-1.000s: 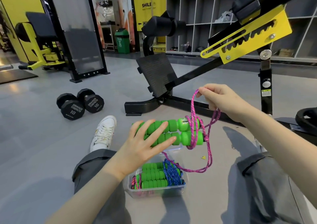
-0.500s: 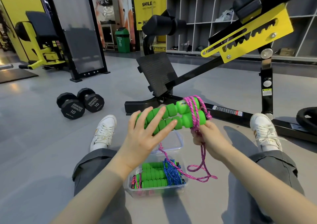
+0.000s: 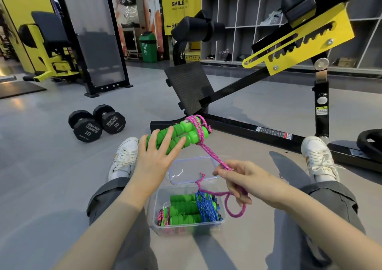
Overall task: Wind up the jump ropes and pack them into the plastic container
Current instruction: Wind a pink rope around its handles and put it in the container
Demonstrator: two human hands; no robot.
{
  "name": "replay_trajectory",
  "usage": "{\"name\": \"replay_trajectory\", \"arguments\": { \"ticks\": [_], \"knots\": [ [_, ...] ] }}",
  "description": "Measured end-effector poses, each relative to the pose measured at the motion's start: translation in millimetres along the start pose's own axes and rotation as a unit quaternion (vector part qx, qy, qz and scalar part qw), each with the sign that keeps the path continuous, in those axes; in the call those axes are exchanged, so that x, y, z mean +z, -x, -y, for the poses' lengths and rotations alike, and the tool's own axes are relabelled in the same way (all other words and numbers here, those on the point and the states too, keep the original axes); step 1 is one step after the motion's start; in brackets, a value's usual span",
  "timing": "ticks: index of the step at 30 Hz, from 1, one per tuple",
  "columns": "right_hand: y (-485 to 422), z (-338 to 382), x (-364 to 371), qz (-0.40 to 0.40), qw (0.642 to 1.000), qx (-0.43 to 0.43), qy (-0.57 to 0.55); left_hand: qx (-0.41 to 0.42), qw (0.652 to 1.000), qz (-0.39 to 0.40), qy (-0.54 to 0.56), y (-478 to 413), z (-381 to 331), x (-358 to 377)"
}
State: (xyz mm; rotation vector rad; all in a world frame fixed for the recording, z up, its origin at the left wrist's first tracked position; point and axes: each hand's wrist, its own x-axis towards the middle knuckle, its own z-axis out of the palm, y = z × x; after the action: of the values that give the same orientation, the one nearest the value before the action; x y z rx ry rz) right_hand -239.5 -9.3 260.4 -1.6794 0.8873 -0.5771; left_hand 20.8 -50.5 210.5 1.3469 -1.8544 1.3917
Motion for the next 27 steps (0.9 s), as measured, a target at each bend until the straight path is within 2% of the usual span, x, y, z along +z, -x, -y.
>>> {"name": "replay_trajectory", "arguments": {
  "ticks": [3,8,11,14,16,22,27],
  "knots": [
    [6,18,-9,0.033,0.996,-0.005,0.086,0.007,1.0,0.007,0.003,3,-1,1],
    [15,42,-25,0.051,0.995,-0.024,0.082,-0.023,0.999,0.028,0.003,1,2,-1],
    [18,58,-30,0.004,0.986,-0.06,0.155,-0.004,0.999,0.037,0.013,-2,1,-4],
    [11,71,-37,-0.061,0.944,-0.141,0.293,0.043,0.999,0.024,0.023,-3,-4,-9],
    [4,78,-42,-0.092,0.923,-0.178,0.329,0.08,0.996,0.014,0.031,-1,-8,-12],
    [-13,94,-58,-0.134,0.911,-0.202,0.333,0.179,0.981,-0.037,0.067,-5,-15,-27],
    [-20,87,-68,-0.142,0.941,-0.159,0.261,0.178,0.97,-0.107,0.125,-20,-28,-44]
  ]
}}
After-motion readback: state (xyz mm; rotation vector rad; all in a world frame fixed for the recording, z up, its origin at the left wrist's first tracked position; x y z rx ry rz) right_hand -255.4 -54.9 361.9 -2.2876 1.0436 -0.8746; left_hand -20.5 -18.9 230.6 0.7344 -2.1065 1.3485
